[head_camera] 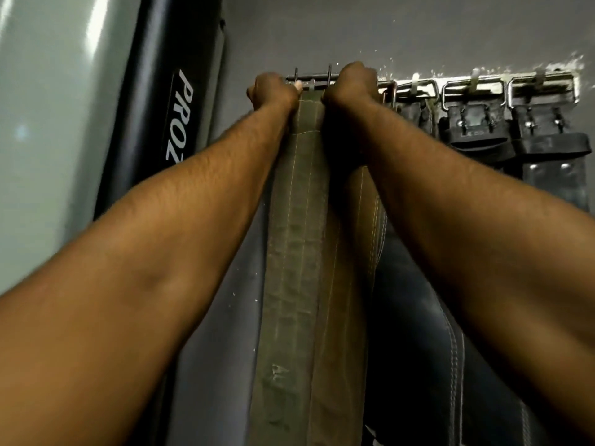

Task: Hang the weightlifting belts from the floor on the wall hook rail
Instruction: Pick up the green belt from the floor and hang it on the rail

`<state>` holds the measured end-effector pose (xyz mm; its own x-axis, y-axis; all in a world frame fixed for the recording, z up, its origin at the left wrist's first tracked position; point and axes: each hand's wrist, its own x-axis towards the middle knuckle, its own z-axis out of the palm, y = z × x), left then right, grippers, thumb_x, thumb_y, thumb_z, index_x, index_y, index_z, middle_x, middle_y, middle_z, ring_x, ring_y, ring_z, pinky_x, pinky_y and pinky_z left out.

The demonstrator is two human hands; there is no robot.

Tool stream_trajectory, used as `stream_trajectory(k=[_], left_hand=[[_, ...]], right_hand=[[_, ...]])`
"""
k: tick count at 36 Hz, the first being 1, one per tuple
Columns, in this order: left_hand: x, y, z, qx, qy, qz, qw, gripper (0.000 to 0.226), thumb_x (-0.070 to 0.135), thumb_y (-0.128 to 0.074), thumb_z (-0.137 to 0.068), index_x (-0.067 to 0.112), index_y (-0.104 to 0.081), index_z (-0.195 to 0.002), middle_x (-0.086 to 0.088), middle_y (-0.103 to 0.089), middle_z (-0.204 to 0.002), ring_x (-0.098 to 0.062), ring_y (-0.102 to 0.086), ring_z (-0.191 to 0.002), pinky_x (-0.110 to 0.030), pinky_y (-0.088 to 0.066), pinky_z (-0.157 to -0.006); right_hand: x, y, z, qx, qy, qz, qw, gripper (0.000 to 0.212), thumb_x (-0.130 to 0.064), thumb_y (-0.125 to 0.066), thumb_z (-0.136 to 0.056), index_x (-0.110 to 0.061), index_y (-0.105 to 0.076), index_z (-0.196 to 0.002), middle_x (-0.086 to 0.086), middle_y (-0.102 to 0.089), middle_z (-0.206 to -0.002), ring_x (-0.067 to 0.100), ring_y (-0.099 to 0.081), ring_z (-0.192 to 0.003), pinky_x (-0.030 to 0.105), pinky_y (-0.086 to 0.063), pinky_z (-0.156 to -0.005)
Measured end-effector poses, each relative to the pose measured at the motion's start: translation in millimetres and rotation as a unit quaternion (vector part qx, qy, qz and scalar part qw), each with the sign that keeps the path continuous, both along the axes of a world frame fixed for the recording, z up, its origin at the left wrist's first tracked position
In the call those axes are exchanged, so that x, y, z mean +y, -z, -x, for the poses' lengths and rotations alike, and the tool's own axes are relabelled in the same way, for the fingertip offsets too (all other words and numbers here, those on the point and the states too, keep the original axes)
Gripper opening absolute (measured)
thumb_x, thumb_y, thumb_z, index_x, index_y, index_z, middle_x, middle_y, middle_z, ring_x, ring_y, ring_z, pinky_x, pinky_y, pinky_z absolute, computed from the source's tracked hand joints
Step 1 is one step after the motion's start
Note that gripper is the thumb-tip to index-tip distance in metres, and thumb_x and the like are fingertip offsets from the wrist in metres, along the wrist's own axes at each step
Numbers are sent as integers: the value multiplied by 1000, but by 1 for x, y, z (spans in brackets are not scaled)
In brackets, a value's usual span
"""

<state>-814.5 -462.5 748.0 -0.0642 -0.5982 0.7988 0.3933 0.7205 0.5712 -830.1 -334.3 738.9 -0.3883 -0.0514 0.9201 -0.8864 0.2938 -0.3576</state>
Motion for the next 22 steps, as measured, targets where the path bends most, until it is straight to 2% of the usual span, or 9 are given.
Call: stream_trajectory(k=[2,5,8,10,12,13,15,19,22], left_hand=[[-6,-4,9,-26,7,-15,1000,34,38,-70,-88,16,-71,-114,-5,-68,-121,-21,-60,-114,-25,-48,-81],[-13,1,16,-30,-8,-3,1000,35,38,-67,-90,16,-70,-117,-6,-67,-122,-23,-57,-119,-29,-50,-91],[-19,15,23,-27,-29,34,999,32,37,-63,-93,16,-72,-115,-6,-70,-121,-26,-55,-123,-30,-47,-99],[-23,25,25,-13,-18,52,998,28,37,-62,-94,22,-72,-115,-3,-70,-120,-27,-55,-123,-33,-47,-101],[-24,34,27,-9,10,55,998,25,37,-59,-95,27,-68,-116,-2,-68,-125,-28,-52,-126,-37,-46,-105],[-23,37,28,-15,27,52,998,31,37,-57,-96,25,-65,-124,-2,-64,-132,-29,-50,-129,-39,-43,-108],[-20,40,22,-19,78,30,996,44,34,-56,-97,23,-54,-140,-3,-56,-143,-27,-47,-135,-41,-40,-113],[-25,24,12,-32,137,4,990,37,24,-63,-92,19,-64,-129,-8,-69,-122,-26,-65,-112,-39,-53,-101],[-23,26,0,-59,148,36,987,38,19,-60,-96,16,-61,-134,-6,-66,-126,-21,-63,-113,-29,-51,-96]], right_hand=[[-1,0,7,20,20,-18,999,39,-15,-62,-99,-10,-51,-135,9,-37,-150,17,-55,-109,20,-42,-86],[-4,6,8,54,47,-23,997,33,-14,-60,-100,-10,-53,-131,9,-35,-149,12,-45,-92,20,-39,-78],[-7,15,6,70,78,-20,994,27,-13,-55,-102,-9,-55,-128,9,-37,-148,15,-47,-94,22,-37,-72],[-7,21,5,68,93,-19,993,29,-12,-52,-102,-9,-55,-131,8,-38,-149,19,-55,-106,20,-40,-70],[-7,29,1,84,125,-36,988,32,-9,-56,-99,-8,-56,-131,12,-37,-150,23,-56,-119,25,-46,-86],[-6,33,-1,94,139,-47,985,32,-8,-58,-98,-7,-57,-130,14,-36,-150,24,-54,-122,29,-47,-93],[-3,38,-6,102,144,-53,983,29,-7,-59,-98,-6,-59,-127,15,-37,-151,25,-52,-125,30,-46,-99],[1,27,-10,82,85,-13,993,27,-13,-64,-97,-9,-61,-123,11,-53,-137,23,-59,-114,25,-41,-82],[-1,25,-12,31,39,12,999,17,-15,-67,-96,-13,-66,-113,4,-66,-113,17,-61,-95,23,-43,-74]])
